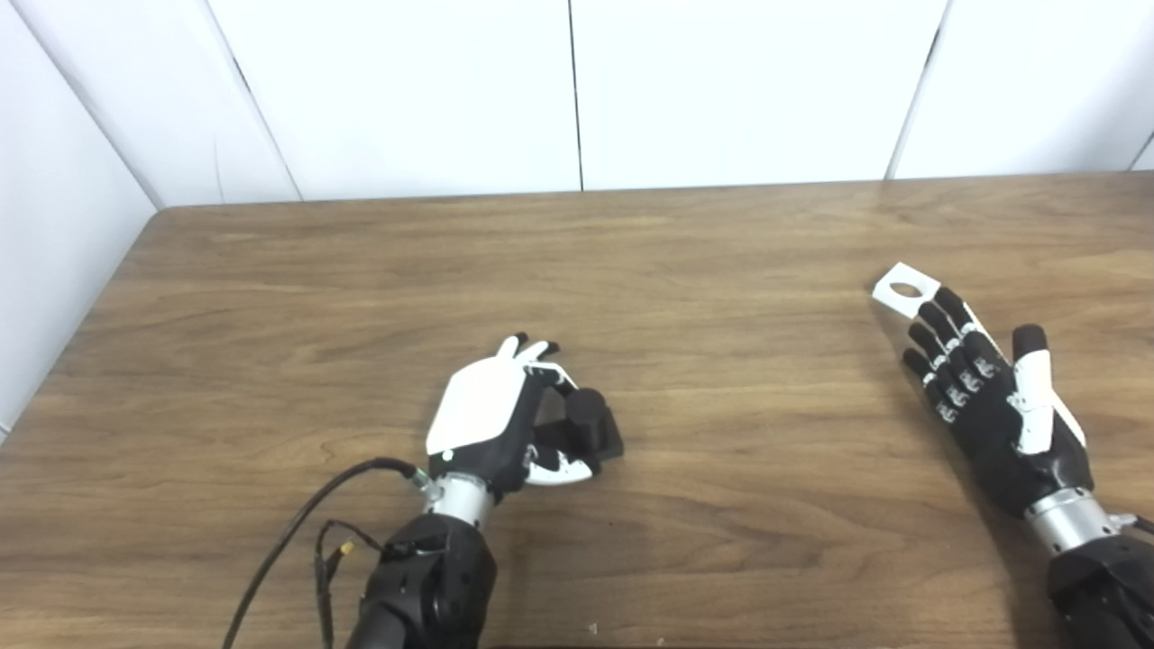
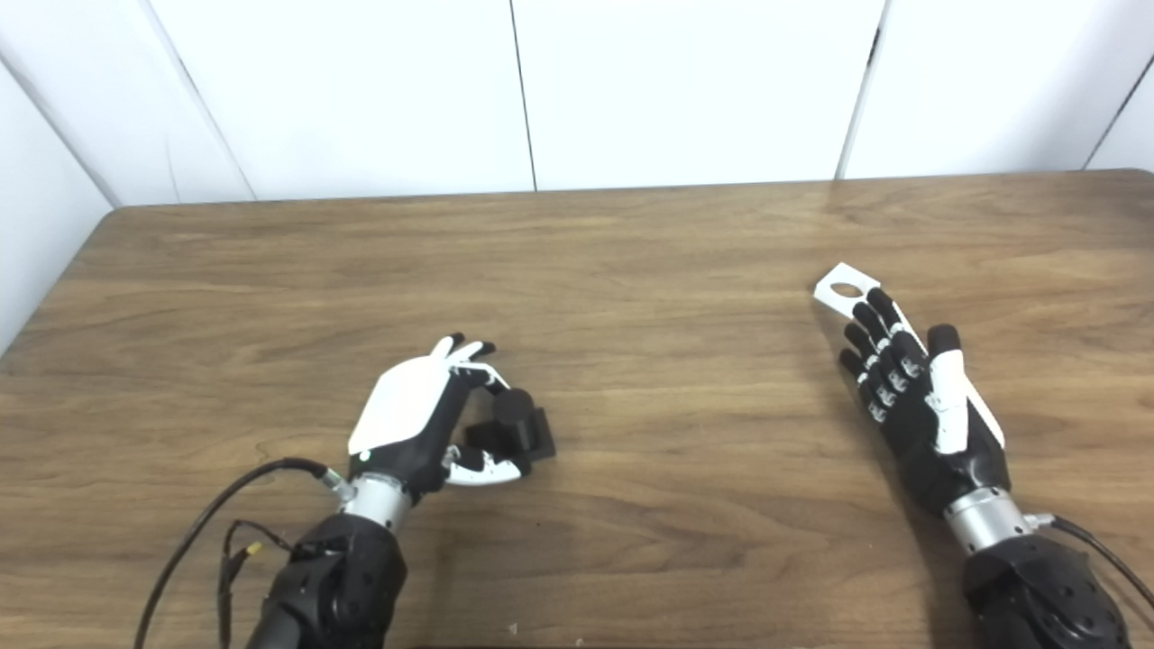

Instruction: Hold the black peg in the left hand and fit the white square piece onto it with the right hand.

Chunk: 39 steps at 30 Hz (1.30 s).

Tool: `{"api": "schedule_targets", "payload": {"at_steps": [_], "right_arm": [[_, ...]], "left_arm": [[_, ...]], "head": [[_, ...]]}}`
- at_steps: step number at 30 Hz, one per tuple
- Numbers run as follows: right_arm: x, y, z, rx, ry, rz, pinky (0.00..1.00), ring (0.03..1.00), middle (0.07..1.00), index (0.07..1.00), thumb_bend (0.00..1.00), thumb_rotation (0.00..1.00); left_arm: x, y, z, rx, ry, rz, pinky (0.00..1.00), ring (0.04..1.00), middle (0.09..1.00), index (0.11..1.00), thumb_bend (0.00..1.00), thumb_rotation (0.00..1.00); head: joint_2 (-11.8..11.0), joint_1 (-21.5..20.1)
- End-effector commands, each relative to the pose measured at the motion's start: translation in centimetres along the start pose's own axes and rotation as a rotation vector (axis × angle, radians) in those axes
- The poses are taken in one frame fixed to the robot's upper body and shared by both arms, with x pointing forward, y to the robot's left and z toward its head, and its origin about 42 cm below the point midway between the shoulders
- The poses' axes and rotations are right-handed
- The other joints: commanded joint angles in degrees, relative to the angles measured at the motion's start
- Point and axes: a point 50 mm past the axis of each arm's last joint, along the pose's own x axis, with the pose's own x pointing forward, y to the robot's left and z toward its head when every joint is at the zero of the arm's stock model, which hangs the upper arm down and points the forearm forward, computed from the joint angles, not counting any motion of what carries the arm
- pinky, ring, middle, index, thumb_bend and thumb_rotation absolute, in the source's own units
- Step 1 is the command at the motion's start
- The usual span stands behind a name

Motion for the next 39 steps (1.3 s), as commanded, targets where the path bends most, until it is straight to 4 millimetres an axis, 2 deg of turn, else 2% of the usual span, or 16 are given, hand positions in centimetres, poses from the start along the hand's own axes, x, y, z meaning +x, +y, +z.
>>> {"api": "schedule_targets", "payload": {"at_steps": [1, 5, 8, 20, 39], "right_arm": [[0.4, 0.4, 1.1, -0.005, -0.053, 0.013, 1.0, 1.0, 1.0, 1.0, 0.68, 1.0], [0.3, 0.5, 1.0, -0.009, -0.054, 0.012, 1.0, 1.0, 1.0, 1.0, 0.68, 1.0], [0.3, 0.6, 1.0, -0.002, -0.052, 0.005, 1.0, 1.0, 1.0, 1.0, 0.68, 1.0], [0.1, 0.9, 1.4, -0.006, -0.051, 0.001, 1.0, 1.0, 1.0, 1.0, 0.67, 1.0], [0.4, 1.2, 1.3, 0.001, -0.049, 0.011, 1.0, 1.0, 1.0, 1.0, 0.69, 1.0]], "left_arm": [[-0.3, 0.2, 0.6, 0.025, -0.03, 0.009, 0.94, 1.0, 0.927, 0.491, 0.52, 0.07], [-0.5, -0.2, 0.9, 0.055, -0.056, 0.001, 0.99, 1.0, 0.918, 0.491, 0.52, 0.07], [-0.9, -0.6, 1.3, 0.095, -0.08, -0.003, 0.99, 0.989, 0.9, 0.491, 0.52, 0.07], [-2.2, -1.7, 2.2, 0.036, -0.112, -0.045, 1.0, 1.0, 0.91, 0.491, 0.52, 0.06], [-4.1, -1.6, 3.3, -0.018, -0.128, -0.094, 1.0, 1.0, 0.921, 0.492, 0.52, 0.07]], "head": [[0.05, -0.01], [0.15, -0.16], [0.33, -0.4], [0.98, -1.34], [1.54, -2.16]]}}
